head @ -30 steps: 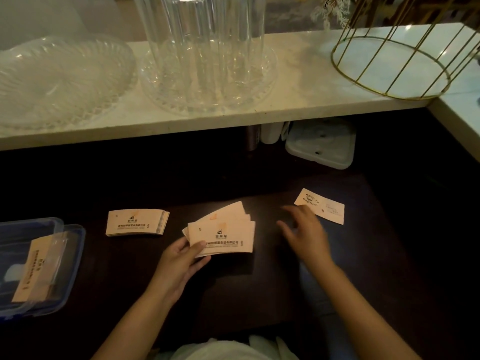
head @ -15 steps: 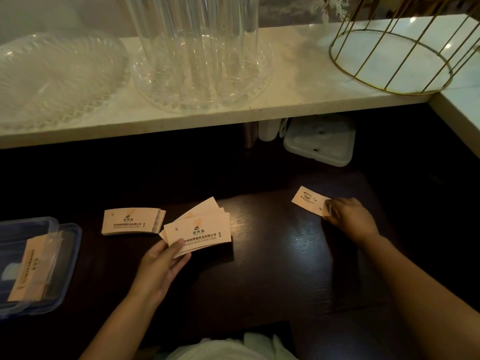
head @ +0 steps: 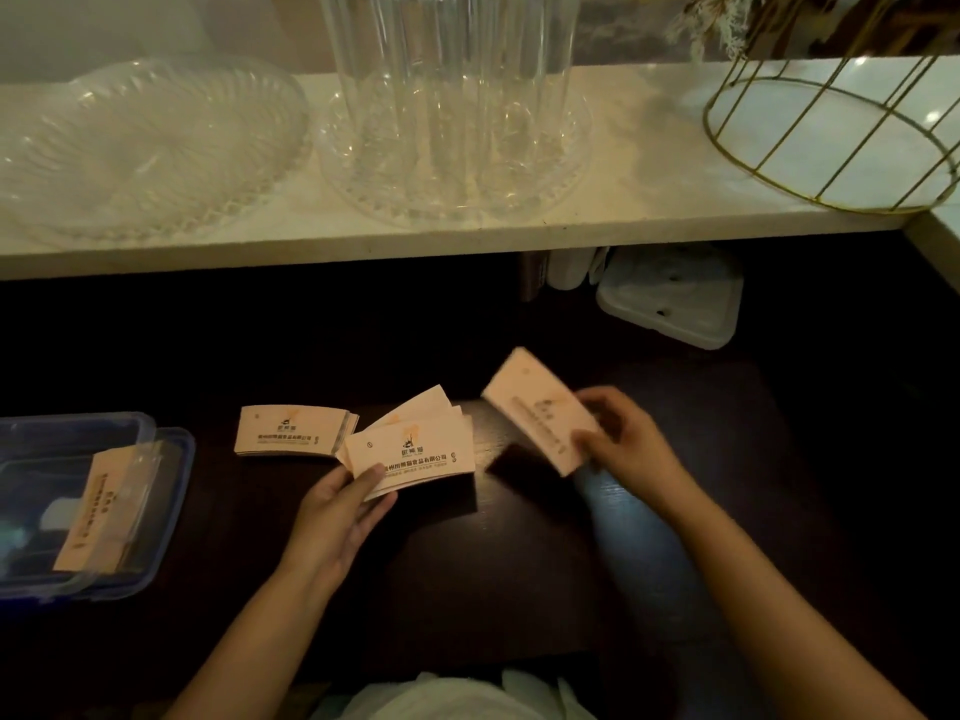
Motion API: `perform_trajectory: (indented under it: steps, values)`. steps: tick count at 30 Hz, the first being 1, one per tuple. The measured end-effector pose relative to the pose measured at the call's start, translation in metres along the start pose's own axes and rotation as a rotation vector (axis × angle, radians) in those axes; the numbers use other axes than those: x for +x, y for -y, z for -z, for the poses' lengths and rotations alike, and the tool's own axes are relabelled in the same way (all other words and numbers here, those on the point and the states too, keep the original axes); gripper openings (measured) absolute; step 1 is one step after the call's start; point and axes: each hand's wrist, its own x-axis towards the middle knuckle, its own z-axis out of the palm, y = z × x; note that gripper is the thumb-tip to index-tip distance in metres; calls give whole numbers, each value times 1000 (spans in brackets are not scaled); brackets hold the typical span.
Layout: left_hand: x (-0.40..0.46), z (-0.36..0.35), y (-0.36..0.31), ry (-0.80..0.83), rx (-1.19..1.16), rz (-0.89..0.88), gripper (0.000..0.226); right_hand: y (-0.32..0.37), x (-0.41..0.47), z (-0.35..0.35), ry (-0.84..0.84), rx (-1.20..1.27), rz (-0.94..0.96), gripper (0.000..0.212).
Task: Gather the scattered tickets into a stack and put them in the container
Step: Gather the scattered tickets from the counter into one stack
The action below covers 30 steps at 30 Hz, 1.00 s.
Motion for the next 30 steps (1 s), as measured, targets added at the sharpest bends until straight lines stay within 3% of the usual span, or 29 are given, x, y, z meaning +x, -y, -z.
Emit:
perform_trajectory:
  steps: [3,10,13,15,18,20,23,26,30]
  values:
    - [-1,5,-3,21,16,-20,22,28,-1,-31,169,63,38,37]
    - [-7,23,-8,82,113,-74,31,50,-4,-93,123,-91,51,30]
    - [-7,35,-9,53,116,-97,29,50,-9,-122,-9,-148,85,54]
    - [-6,46,-11,36,100,-92,26,44,-10,-136,-38,-37,-30,70]
    - [-1,65,-17,34,103,-52,25,44,-9,-153,197,399,-278,38]
    - [5,78,-24,44,144,-36,22,47,-3,-167,246,435,-314,21]
    - [21,93,-38,15,209,-61,16,59,13,-191,214,367,-355,15]
    - [45,98,-53,-129,345,-141,9,72,31,-219,146,366,-427,11]
    - [77,97,-67,-259,523,-250,8,81,46,-251,33,344,-505,24]
